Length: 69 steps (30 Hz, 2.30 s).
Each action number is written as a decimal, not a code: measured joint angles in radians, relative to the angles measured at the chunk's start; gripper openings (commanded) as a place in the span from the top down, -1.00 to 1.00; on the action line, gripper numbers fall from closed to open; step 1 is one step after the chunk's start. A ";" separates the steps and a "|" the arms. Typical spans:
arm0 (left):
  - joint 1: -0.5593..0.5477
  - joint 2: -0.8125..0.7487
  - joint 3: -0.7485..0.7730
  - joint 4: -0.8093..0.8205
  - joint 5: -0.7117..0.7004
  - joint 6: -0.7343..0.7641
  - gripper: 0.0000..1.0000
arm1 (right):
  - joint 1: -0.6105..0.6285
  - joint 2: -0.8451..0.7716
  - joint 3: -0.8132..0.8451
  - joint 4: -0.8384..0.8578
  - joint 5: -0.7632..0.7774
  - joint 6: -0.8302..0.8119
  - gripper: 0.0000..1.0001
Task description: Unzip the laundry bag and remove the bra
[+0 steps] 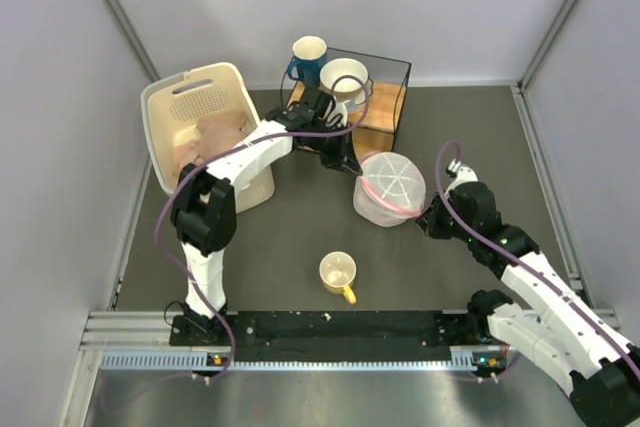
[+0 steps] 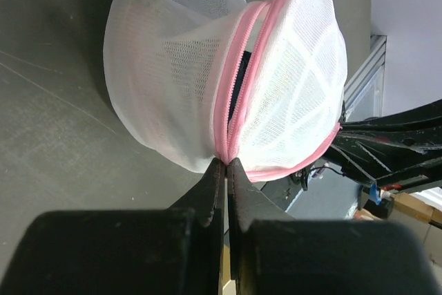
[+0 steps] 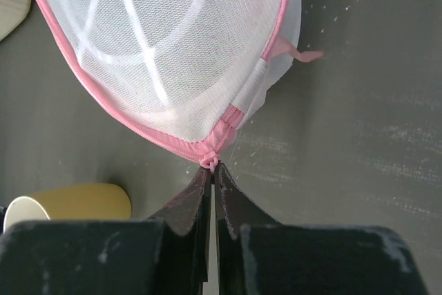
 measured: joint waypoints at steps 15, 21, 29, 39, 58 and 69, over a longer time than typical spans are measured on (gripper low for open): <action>-0.010 -0.074 -0.170 0.095 -0.020 -0.028 1.00 | 0.062 0.154 0.296 -0.155 0.121 -0.016 -0.53; -0.027 -0.110 -0.235 0.147 -0.020 -0.066 1.00 | 0.167 0.437 0.393 -0.010 0.153 0.000 -0.57; -0.034 -0.139 -0.266 0.183 -0.020 -0.089 1.00 | 0.189 0.605 0.390 0.071 0.163 0.013 0.98; -0.049 -0.225 -0.344 0.219 -0.012 -0.104 -0.46 | 0.185 0.426 0.283 0.136 0.182 0.014 1.00; -0.127 -0.211 -0.175 0.227 -0.148 -0.108 -0.04 | 0.072 0.037 -0.056 0.189 0.088 0.195 1.00; -0.229 -0.091 -0.245 0.178 -0.404 -0.057 -0.36 | 0.055 0.039 -0.055 0.198 0.092 0.264 1.00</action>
